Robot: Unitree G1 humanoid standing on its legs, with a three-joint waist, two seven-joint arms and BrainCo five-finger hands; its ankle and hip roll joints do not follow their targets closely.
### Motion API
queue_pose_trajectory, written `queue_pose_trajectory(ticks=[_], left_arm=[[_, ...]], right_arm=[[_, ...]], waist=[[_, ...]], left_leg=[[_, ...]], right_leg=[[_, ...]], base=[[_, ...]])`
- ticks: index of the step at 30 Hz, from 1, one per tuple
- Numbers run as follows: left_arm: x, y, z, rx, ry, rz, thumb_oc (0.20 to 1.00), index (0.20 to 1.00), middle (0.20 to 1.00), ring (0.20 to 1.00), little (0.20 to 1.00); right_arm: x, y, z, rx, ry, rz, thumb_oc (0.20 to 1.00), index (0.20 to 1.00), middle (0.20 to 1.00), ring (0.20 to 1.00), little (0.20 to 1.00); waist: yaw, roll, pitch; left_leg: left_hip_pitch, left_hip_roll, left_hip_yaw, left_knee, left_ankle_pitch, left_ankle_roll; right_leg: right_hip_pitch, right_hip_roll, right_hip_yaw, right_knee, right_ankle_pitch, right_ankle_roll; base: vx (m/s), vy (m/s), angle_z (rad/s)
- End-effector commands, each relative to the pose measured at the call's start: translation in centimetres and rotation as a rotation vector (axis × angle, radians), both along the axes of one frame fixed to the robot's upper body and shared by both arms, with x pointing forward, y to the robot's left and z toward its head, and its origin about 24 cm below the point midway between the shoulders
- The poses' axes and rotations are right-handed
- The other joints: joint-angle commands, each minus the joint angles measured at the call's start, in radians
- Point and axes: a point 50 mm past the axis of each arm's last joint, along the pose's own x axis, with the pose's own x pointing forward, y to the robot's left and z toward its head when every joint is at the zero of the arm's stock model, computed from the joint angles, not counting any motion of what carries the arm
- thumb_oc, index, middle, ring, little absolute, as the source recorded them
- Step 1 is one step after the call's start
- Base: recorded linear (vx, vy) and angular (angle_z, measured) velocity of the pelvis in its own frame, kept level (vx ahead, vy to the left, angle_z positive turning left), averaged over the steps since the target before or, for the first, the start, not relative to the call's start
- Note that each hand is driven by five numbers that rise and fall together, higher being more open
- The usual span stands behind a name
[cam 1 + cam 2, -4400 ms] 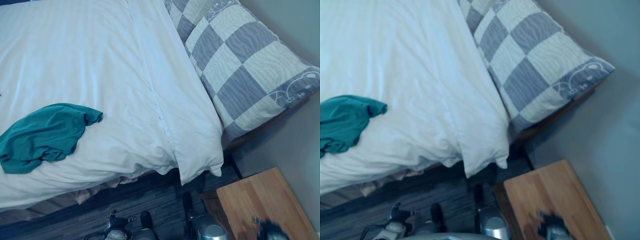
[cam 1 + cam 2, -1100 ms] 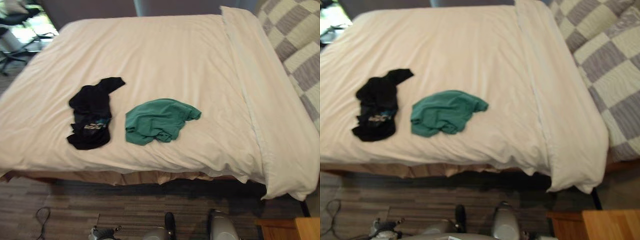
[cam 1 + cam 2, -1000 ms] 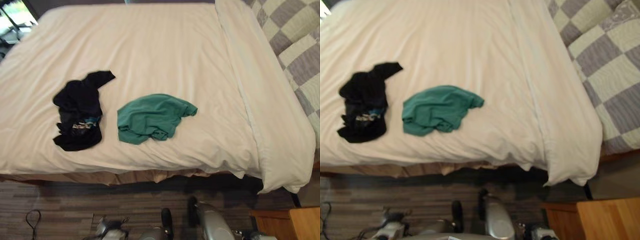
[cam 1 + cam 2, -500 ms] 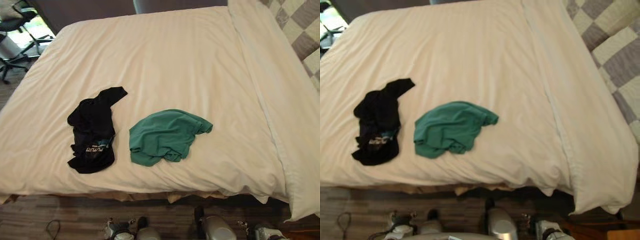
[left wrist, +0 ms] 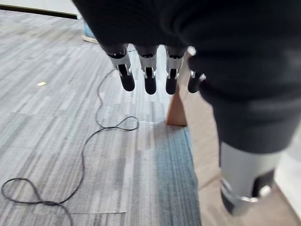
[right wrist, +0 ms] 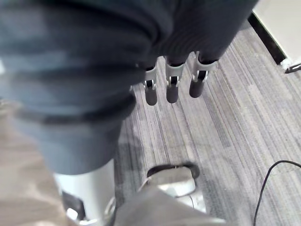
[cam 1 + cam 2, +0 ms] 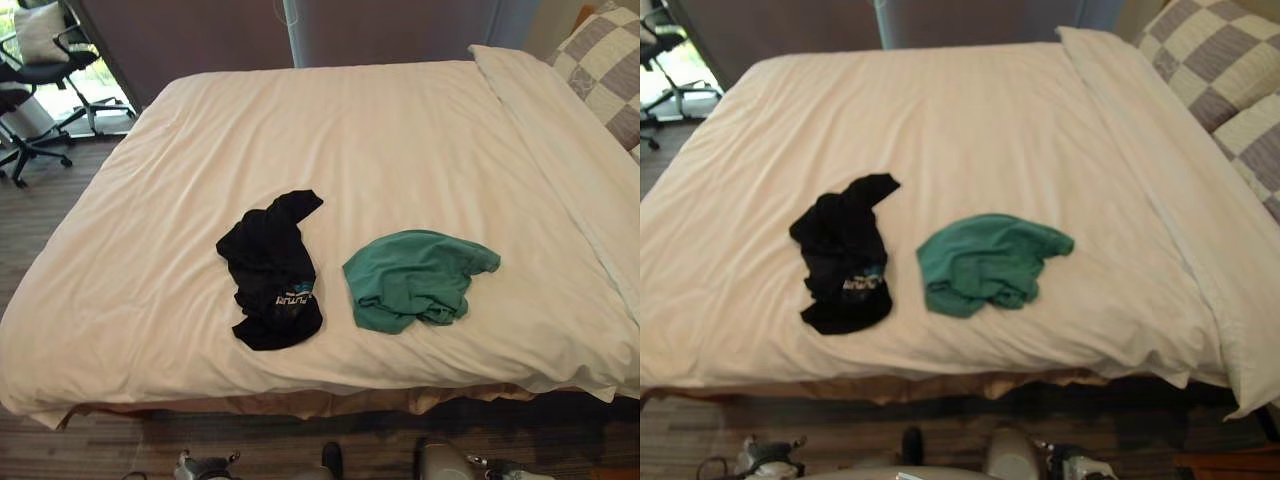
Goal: Tidy up the quilt and then pick up the clothes from the bed and put them into the laundry hamper.
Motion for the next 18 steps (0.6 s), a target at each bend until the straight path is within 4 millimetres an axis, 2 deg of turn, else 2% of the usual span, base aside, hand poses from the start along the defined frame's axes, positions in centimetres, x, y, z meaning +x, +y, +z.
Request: queue_pose_trajectory(ticks=[1,2,3,5,6,7,10,11,12,15,18], left_arm=[[2.9,0.3,0.9,0.001,-0.101,0.087,1.000,1.000,1.000,1.000,1.000],[2.9,-0.1,0.8,-0.014,-0.107,0.098,1.000,1.000,1.000,1.000,1.000],[2.6,-0.5,0.6,-0.029,-0.106,0.108,1.000,1.000,1.000,1.000,1.000],[2.2,-0.8,0.4,-0.021,-0.100,0.090,1.000,1.000,1.000,1.000,1.000],[2.0,-0.8,0.4,0.000,-0.112,0.100,1.000,1.000,1.000,1.000,1.000],[1.9,-0.8,0.4,-0.001,-0.113,0.108,1.000,1.000,1.000,1.000,1.000],[1.0,-0.1,0.5,-0.030,-0.199,0.292,1.000,1.000,1.000,1.000,1.000],[1.2,0.4,0.7,-0.017,-0.234,0.275,1.000,1.000,1.000,1.000,1.000],[1.5,0.5,0.9,-0.011,-0.248,0.244,1.000,1.000,1.000,1.000,1.000],[1.9,0.6,1.2,-0.006,-0.304,0.248,1.000,1.000,1.000,1.000,1.000],[3.8,1.9,2.8,0.017,-0.483,0.329,1.000,1.000,1.000,1.000,1.000]], right_arm=[[2.4,-1.1,1.0,-0.045,-0.058,-0.032,1.000,1.000,1.000,1.000,1.000],[2.2,-1.1,0.9,-0.051,-0.054,-0.050,1.000,1.000,1.000,1.000,1.000],[2.0,-1.1,0.8,-0.053,-0.051,-0.060,1.000,1.000,1.000,1.000,1.000],[1.6,-1.0,0.7,-0.041,-0.046,-0.093,1.000,1.000,1.000,1.000,1.000],[1.3,-0.9,0.6,-0.031,-0.049,-0.126,1.000,1.000,1.000,1.000,1.000],[1.2,-0.9,0.6,-0.034,-0.052,-0.131,1.000,1.000,1.000,1.000,1.000],[1.8,-1.7,1.0,-0.061,-0.139,-0.244,1.000,1.000,1.000,1.000,1.000],[2.0,-2.4,1.3,-0.086,-0.182,-0.302,1.000,1.000,1.000,1.000,1.000],[2.0,-2.9,1.6,-0.101,-0.204,-0.334,1.000,1.000,1.000,1.000,1.000],[2.5,-4.4,2.4,-0.166,-0.289,-0.367,1.000,1.000,1.000,1.000,1.000],[3.8,-6.7,4.5,-0.232,-0.431,-0.450,1.000,1.000,1.000,1.000,1.000]], waist=[[-0.004,-0.040,0.071],[-0.010,-0.039,0.068],[-0.006,-0.044,0.064],[0.000,-0.053,0.057],[-0.002,-0.064,0.047],[-0.002,-0.067,0.046],[0.018,-0.093,0.037],[0.008,-0.095,0.029],[0.000,-0.096,0.024],[-0.009,-0.097,0.017],[-0.027,-0.099,0.015]], left_leg=[[-0.009,0.013,-0.014,0.067,-0.085,-0.009],[-0.006,0.006,-0.030,0.057,-0.084,-0.004],[-0.007,0.002,-0.015,0.067,-0.093,-0.003],[-0.008,-0.004,-0.009,0.088,-0.113,0.000],[-0.007,-0.014,-0.023,0.108,-0.129,0.005],[-0.010,-0.016,-0.027,0.120,-0.132,0.005],[-0.050,-0.019,-0.057,0.216,-0.161,0.011],[-0.033,0.020,-0.028,0.191,-0.143,0.000],[-0.022,0.041,-0.012,0.172,-0.127,-0.008],[-0.009,0.043,-0.007,0.133,-0.112,-0.015],[0.008,0.055,0.012,0.086,-0.088,-0.028]], right_leg=[[0.044,0.040,0.040,-0.141,0.103,0.027],[0.054,0.061,0.064,-0.152,0.089,0.014],[0.059,0.046,0.039,-0.164,0.091,0.016],[0.084,0.040,0.034,-0.194,0.095,0.010],[0.104,0.049,0.067,-0.224,0.102,0.003],[0.107,0.051,0.072,-0.225,0.103,0.001],[0.120,0.050,0.089,-0.229,0.104,-0.009],[0.132,0.046,0.073,-0.238,0.102,-0.010],[0.139,0.042,0.068,-0.249,0.106,-0.009],[0.141,0.041,0.082,-0.254,0.114,0.001],[0.151,0.032,0.081,-0.285,0.133,0.011]], base=[[-0.02,0.001,0.27],[0.01,0.004,0.30],[0.04,-0.007,0.47],[0.08,-0.051,0.47],[0.10,-0.057,0.24],[0.09,-0.038,0.13],[0.01,0.036,0.05],[0.02,0.099,-0.05],[0.04,0.131,0.08],[0.01,0.118,0.28],[0.00,0.129,0.13]])
